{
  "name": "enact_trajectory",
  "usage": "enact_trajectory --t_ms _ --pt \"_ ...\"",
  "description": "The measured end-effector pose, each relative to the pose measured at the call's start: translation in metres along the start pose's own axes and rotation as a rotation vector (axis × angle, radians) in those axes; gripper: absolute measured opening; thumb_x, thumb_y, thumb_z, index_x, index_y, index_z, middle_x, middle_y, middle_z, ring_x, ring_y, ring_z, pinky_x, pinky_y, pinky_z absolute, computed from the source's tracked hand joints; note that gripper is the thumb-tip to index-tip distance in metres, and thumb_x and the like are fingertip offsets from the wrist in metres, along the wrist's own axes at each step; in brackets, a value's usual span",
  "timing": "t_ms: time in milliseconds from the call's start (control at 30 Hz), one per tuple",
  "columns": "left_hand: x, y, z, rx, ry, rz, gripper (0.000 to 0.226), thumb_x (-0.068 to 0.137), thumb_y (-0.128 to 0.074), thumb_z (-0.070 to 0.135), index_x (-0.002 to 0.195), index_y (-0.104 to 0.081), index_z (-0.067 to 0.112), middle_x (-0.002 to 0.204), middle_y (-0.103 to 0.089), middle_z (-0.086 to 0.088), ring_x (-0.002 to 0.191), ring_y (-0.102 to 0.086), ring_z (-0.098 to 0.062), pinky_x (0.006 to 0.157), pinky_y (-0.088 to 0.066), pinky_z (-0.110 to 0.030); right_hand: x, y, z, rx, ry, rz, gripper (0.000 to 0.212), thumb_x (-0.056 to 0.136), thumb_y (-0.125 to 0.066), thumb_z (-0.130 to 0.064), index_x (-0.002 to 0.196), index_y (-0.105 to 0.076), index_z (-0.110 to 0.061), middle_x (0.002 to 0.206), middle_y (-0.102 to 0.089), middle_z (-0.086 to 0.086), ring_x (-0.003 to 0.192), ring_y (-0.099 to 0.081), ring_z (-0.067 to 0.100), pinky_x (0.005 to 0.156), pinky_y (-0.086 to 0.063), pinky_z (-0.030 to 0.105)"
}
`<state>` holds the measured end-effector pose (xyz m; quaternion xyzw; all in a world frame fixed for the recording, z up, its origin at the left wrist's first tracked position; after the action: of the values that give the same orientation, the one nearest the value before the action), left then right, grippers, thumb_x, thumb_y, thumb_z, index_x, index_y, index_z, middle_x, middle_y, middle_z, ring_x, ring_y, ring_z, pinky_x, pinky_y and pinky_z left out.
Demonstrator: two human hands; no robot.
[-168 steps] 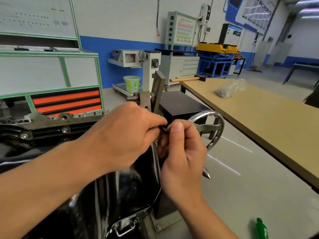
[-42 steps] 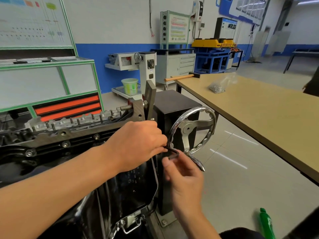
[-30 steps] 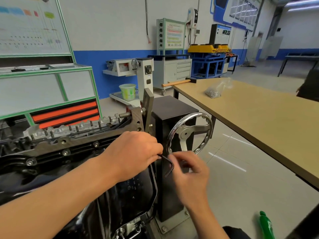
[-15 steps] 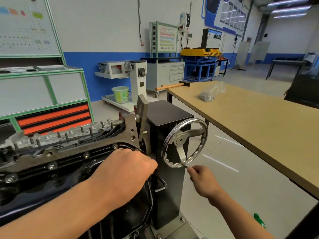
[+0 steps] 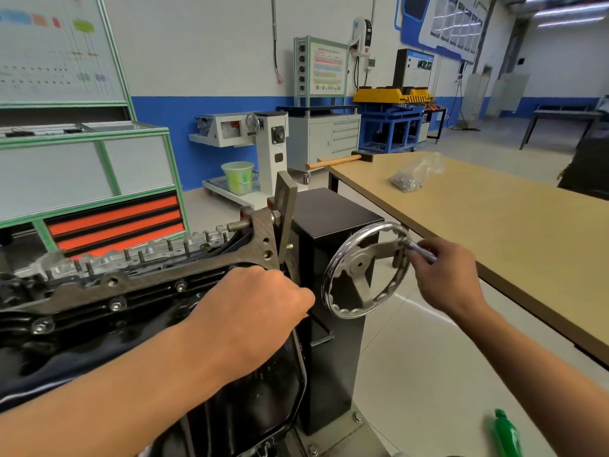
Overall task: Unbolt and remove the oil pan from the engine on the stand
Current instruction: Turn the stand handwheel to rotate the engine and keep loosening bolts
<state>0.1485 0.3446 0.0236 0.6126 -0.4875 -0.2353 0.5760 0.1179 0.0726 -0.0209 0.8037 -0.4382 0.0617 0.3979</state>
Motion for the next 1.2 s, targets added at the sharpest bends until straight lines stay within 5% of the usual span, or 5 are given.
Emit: enact_trajectory --t_ms 200,400,700,967,1200 --pt "0.003 0.007 -0.007 -0.024 -0.052 -0.043 0.03 0.104 -0.035 0.043 0.122 -0.059 0.035 0.109 -0.069 0.013 0.102 -0.064 -0.009 0.089 -0.052 -0.032 -0.068 -0.06 -0.061 0.167 0.043 -0.212 0.051 0.105 -0.046 -0.029 0.054 -0.046 -0.022 0.043 -0.052 -0.016 0.044 -0.051 -0.001 0.045 -0.037 0.01" --pt "0.011 0.011 -0.016 -0.014 -0.081 -0.034 0.03 0.101 -0.037 0.045 0.114 -0.064 0.037 0.103 -0.07 0.014 0.096 -0.064 -0.006 0.087 -0.052 -0.031 -0.076 -0.081 0.057 -0.091 -0.178 -0.401 0.027 0.106 -0.045 -0.032 0.11 -0.062 -0.011 0.093 -0.062 0.004 0.068 -0.047 0.003 0.055 -0.033 0.019" --pt "0.021 0.033 -0.055 -0.485 0.076 0.181 0.006 0.083 -0.076 0.036 0.085 -0.08 0.031 0.063 -0.069 0.015 0.059 -0.063 -0.003 0.055 -0.05 -0.028 -0.041 -0.008 -0.055 0.058 0.131 -0.047 0.021 0.104 -0.043 -0.04 0.091 -0.056 -0.029 0.068 -0.057 -0.016 0.059 -0.057 0.004 0.047 -0.033 0.014" --pt "0.029 0.041 -0.07 -0.566 0.093 0.207 0.005 0.081 -0.08 0.026 0.077 -0.079 0.024 0.061 -0.068 0.022 0.057 -0.062 0.0 0.058 -0.045 -0.011 -0.096 -0.091 0.049 -0.141 -0.092 -0.324 0.023 0.105 -0.043 -0.029 0.126 -0.052 -0.023 0.101 -0.064 0.002 0.078 -0.053 0.014 0.071 -0.044 0.03" --pt "0.03 0.04 -0.074 -0.604 0.136 0.195 0.013 0.081 -0.08 0.026 0.071 -0.075 0.02 0.059 -0.069 0.01 0.054 -0.062 -0.007 0.056 -0.049 -0.022 -0.078 -0.079 0.067 -0.437 -0.013 -0.44 0.014 0.106 -0.036 -0.041 0.111 -0.038 -0.028 0.084 -0.055 -0.005 0.063 -0.046 0.008 0.053 -0.033 0.025"
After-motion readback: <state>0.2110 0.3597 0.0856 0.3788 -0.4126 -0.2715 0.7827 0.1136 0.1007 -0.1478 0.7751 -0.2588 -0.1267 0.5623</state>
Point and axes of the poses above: each hand's wrist, its own x-axis towards the middle knuckle, its own y-axis out of the back of the hand, z = x × y, the point moved 8 cm from there along x, towards the middle knuckle
